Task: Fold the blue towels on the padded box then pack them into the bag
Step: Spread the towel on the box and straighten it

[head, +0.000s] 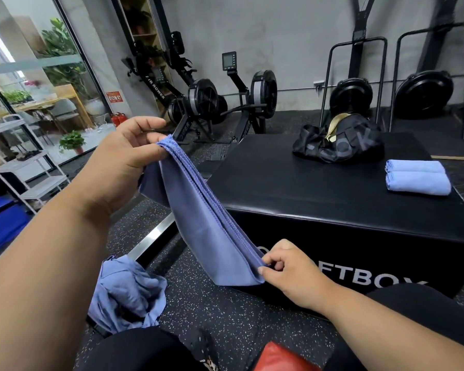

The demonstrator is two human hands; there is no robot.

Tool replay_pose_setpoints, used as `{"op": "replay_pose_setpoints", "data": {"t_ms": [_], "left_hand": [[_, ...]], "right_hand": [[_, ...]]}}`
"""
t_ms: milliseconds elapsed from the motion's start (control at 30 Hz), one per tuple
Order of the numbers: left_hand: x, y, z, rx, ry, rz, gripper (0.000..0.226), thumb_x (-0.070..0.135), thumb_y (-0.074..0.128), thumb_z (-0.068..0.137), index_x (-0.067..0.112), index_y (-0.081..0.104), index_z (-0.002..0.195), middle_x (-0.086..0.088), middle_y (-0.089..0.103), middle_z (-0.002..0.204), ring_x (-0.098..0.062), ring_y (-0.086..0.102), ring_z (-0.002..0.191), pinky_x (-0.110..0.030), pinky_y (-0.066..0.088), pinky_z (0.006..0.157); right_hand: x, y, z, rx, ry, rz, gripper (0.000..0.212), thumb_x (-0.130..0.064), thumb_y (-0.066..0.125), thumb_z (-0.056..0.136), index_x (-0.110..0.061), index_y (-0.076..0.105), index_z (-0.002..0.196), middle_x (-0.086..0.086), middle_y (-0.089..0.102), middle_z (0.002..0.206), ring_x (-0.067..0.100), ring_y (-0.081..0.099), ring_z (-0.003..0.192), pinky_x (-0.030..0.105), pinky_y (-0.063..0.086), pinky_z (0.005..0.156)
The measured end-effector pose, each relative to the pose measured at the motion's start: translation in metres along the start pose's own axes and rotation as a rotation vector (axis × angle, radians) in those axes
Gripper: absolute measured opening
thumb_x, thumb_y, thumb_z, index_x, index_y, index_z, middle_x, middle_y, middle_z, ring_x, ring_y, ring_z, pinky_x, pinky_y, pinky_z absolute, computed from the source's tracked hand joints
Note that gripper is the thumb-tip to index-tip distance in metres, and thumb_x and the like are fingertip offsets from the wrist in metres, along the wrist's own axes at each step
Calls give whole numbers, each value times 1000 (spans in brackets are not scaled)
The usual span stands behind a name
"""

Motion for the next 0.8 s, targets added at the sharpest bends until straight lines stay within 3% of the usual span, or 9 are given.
{"op": "replay_pose_setpoints", "data": {"t_ms": [133,267,367,533,600,667,733,800], "left_hand": [[-9,-17,0,69,-30,55,41,-13,64,91,22,67,112,1,71,91,-13,67,87,-26,50,88],[-23,-35,-5,178,-63,50,40,-13,63,91,21,67,112,4,72,89,-9,66,83,-22,50,83],[-34,-43,-9,227,-91,34,40,-13,62,92,21,66,111,6,70,85,-5,65,78,-16,50,73],[-57,-57,-11,277,-135,14,37,-10,65,92,22,67,110,1,68,90,-9,61,83,-24,46,82],[-68,-61,-14,295,-160,-16,36,-8,66,91,23,69,108,0,69,96,-13,60,87,-28,44,85],[-81,-59,-18,309,-203,-43,35,-5,66,93,26,70,107,-2,68,102,-15,58,87,-31,44,81],[-96,-50,-22,323,-264,-39,33,-2,63,96,27,69,110,-2,66,102,-13,55,79,-31,40,69],[-113,-35,-26,305,-324,-53,33,-2,60,97,26,66,112,-1,64,103,-12,53,78,-29,38,66]], "right_hand": [[4,-7,1,38,38,68,15,-26,75,92,-25,73,77,-7,59,88,1,53,68,16,42,69],[15,-16,0,12,203,295,18,-23,67,99,-11,69,84,-3,58,70,10,55,65,26,42,63],[18,-17,-3,-75,280,353,18,-19,61,102,-4,68,95,5,73,74,17,69,66,28,48,61],[14,-20,-5,-106,279,438,9,-8,57,94,-10,63,87,11,76,80,24,76,74,31,55,65],[15,-34,0,-30,259,476,3,-16,59,82,-14,60,80,7,67,73,19,68,67,30,54,64],[16,-53,5,49,205,505,5,-19,58,73,-14,55,72,6,51,70,21,49,65,30,43,58],[18,-76,12,146,154,545,17,-15,55,80,-8,43,69,8,38,74,22,35,73,36,29,62],[23,-95,16,245,173,684,26,-10,52,84,-12,30,70,7,29,76,22,27,72,39,24,62]]}}
Point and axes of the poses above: each hand's wrist, its own z-axis towards the middle knuckle, its own y-axis out of the palm, x = y × z, the point moved 7 cm from there along z, towards the middle knuckle
